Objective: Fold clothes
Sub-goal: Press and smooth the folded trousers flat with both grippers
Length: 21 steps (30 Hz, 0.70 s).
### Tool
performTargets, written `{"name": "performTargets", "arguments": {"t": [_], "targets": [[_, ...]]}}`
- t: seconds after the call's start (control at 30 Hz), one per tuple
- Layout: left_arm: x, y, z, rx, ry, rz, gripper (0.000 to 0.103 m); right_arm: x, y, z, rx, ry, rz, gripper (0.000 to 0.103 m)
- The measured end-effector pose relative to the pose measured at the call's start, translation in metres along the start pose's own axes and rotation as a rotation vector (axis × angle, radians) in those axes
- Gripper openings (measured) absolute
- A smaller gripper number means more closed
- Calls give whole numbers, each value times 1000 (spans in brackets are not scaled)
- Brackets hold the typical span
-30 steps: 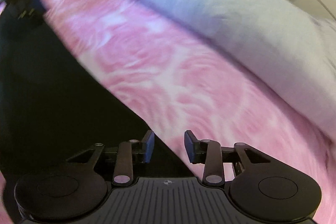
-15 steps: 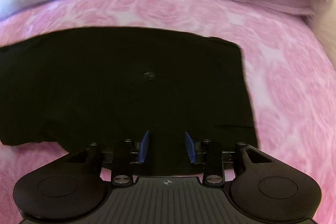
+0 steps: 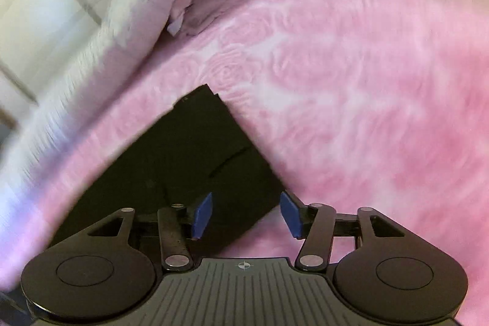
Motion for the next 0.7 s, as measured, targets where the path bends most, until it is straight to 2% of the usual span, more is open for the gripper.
{"name": "performTargets", "arguments": {"t": [0.07,0.13,0.2,0.23,0.27,0.3,0.43,0.5,0.6,0.67,0.7], "targets": [[-7,-10,5,-14,6,-8,51,-14,3,9,-104,-46,3,54],[-13,-17,8,-32,5,-21,51,-25,6,19,-224,-88,13,60],[-16,-21,7,-48,2,-36,51,-29,13,25,-367,-127,31,62],[-18,-22,7,-53,-1,-43,51,-30,16,27,-407,-146,35,61],[-20,-23,6,-54,-5,-51,51,-32,18,28,-446,-165,40,56],[-21,-24,5,-56,-10,-58,51,-33,18,28,-458,-184,44,35],[-18,-25,-2,-81,-32,-72,51,-36,-7,40,-414,-223,33,21],[-16,-21,-5,-113,-39,-80,51,-44,-20,44,-369,-235,28,21],[-13,-10,-6,-164,-41,-87,51,-45,-21,41,-307,-229,9,23],[-10,1,-3,-211,-35,-88,52,-41,-20,40,-268,-210,4,30],[-8,7,-1,-236,-33,-87,52,-33,-17,39,-252,-177,20,43]]}}
Point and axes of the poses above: each gripper's, at about its wrist camera, not at the fingertips, and x roughly against the way its jaws point, z to its right, y to its underside, the point moved 8 cm from there along -x, roughly the way its jaws point, and after that the axes turned 11 degrees about x, right-handed, at the moved point
